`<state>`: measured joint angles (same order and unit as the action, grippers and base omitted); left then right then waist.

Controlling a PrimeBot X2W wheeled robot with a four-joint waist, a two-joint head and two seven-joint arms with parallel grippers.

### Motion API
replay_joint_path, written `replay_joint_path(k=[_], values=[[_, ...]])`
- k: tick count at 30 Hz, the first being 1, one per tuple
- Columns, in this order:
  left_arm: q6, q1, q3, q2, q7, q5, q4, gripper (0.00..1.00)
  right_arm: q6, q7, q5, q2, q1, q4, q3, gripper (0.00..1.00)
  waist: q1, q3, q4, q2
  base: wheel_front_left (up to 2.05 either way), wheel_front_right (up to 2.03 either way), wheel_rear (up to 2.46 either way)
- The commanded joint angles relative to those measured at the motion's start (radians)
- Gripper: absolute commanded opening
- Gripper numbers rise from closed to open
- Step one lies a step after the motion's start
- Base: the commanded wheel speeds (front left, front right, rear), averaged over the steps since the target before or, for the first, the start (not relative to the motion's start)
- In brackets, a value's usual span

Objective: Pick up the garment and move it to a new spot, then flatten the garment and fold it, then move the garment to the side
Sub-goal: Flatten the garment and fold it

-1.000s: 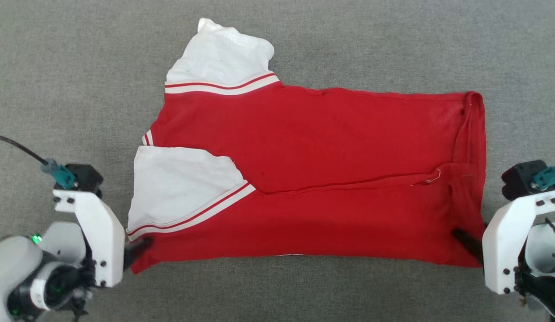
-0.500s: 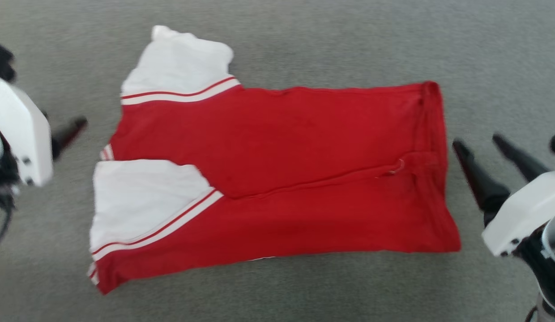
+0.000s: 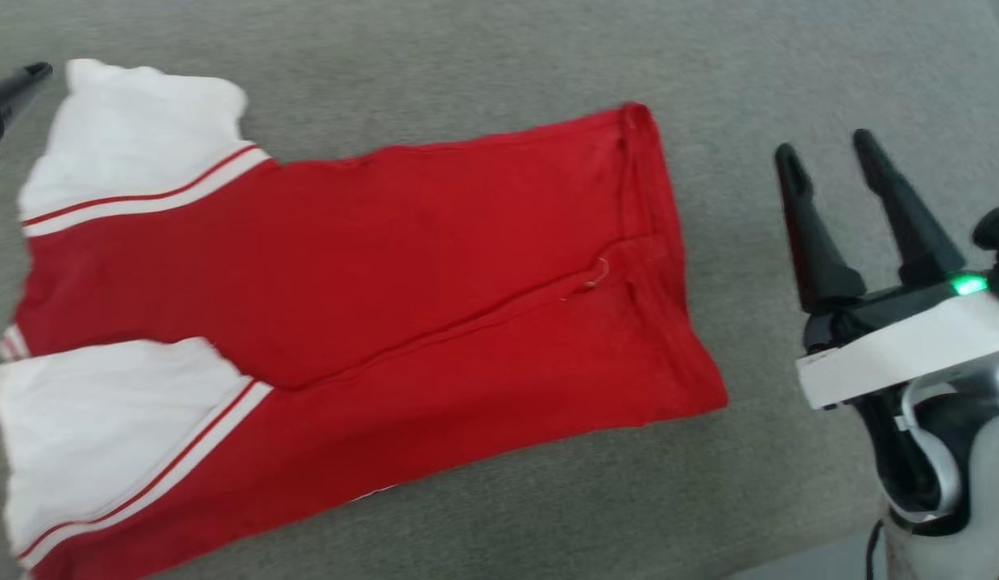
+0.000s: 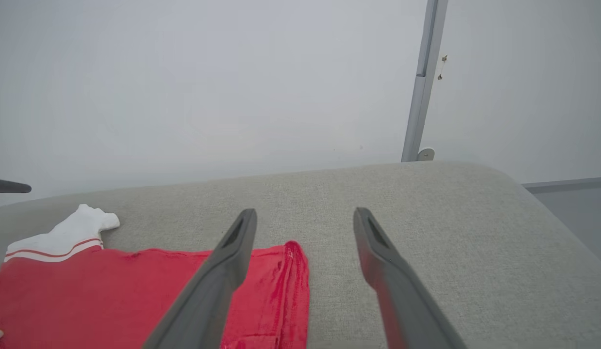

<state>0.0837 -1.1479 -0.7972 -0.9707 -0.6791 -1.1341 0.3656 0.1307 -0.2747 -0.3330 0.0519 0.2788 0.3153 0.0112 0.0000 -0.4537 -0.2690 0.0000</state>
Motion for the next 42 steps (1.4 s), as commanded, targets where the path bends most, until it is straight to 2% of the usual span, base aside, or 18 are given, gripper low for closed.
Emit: replay_joint_path(k=[1, 10, 12, 16, 17, 18, 25, 34, 40, 41, 42], values=[[-0.006, -0.018, -0.005, 0.006, -0.01, 0.006, 0.018, 1.0, 0.0, 0.012, -0.014, -0.002, 0.014, -0.011, 0.009, 1.0, 0.0, -0.027, -0.035, 0.0, 0.0, 0.0, 0.0], [-0.007, -0.077, -0.054, 0.036, -0.098, 0.053, 0.179, 1.0, 0.0, 0.036, -0.023, -0.001, 0.047, -0.077, 0.079, 1.0, 0.0, -0.079, -0.091, 0.0, 0.0, 0.0, 0.0], [-0.015, -0.082, -0.064, 0.038, -0.107, 0.062, 0.219, 1.0, 0.0, 0.027, -0.024, -0.001, 0.059, -0.091, 0.086, 1.0, 0.0, -0.09, -0.098, 0.0, 0.0, 0.0, 0.0], [-0.001, -0.064, -0.097, 0.072, -0.129, 0.077, 0.282, 1.0, 0.0, -0.009, -0.037, -0.001, 0.102, -0.128, 0.104, 1.0, 0.0, -0.106, -0.101, 0.0, 0.0, 0.0, 0.0], [0.0, -0.057, -0.099, 0.083, -0.138, 0.068, 0.296, 0.64, 0.0, -0.023, -0.043, -0.002, 0.118, -0.139, 0.112, 1.0, 0.0, -0.109, -0.1, 0.0, 0.0, 0.0, 0.0], [0.006, -0.054, -0.098, 0.094, -0.146, 0.058, 0.311, 0.0, 0.0, -0.039, -0.046, -0.001, 0.135, -0.153, 0.116, 1.0, 0.0, -0.113, -0.098, 0.0, 0.0, 0.0, 0.0], [-0.02, -0.083, -0.104, 0.14, -0.132, 0.066, 0.333, 0.0, 0.0, -0.201, -0.068, -0.001, 0.279, -0.269, 0.137, 1.0, 0.0, -0.132, -0.072, 0.0, 0.0, 0.0, 0.0], [-0.049, -0.136, -0.113, 0.213, -0.108, 0.082, 0.345, 0.0, 0.0, -0.409, -0.036, 0.036, 0.53, -0.551, 0.169, 1.0, 0.0, -0.139, -0.009, 0.0, 0.0, 0.0, 0.0], [-0.068, -0.157, -0.112, 0.252, -0.082, 0.081, 0.364, 0.0, 0.0, -0.541, -0.059, 0.048, 0.595, -0.71, 0.237, 1.0, 0.0, -0.138, 0.026, 0.0, 0.0, 0.0, 0.0], [-0.071, -0.16, -0.113, 0.257, -0.077, 0.083, 0.369, 0.0, 0.001, -0.565, -0.066, 0.052, 0.596, -0.73, 0.254, 0.88, 0.0, -0.137, 0.03, 0.0, 0.0, 0.0, 0.0], [-0.076, -0.162, -0.113, 0.262, -0.071, 0.083, 0.373, 0.0, 0.001, -0.582, -0.068, 0.061, 0.601, -0.746, 0.268, 0.24, 0.0, -0.136, 0.034, 0.0, 0.0, 0.0, 0.0]])
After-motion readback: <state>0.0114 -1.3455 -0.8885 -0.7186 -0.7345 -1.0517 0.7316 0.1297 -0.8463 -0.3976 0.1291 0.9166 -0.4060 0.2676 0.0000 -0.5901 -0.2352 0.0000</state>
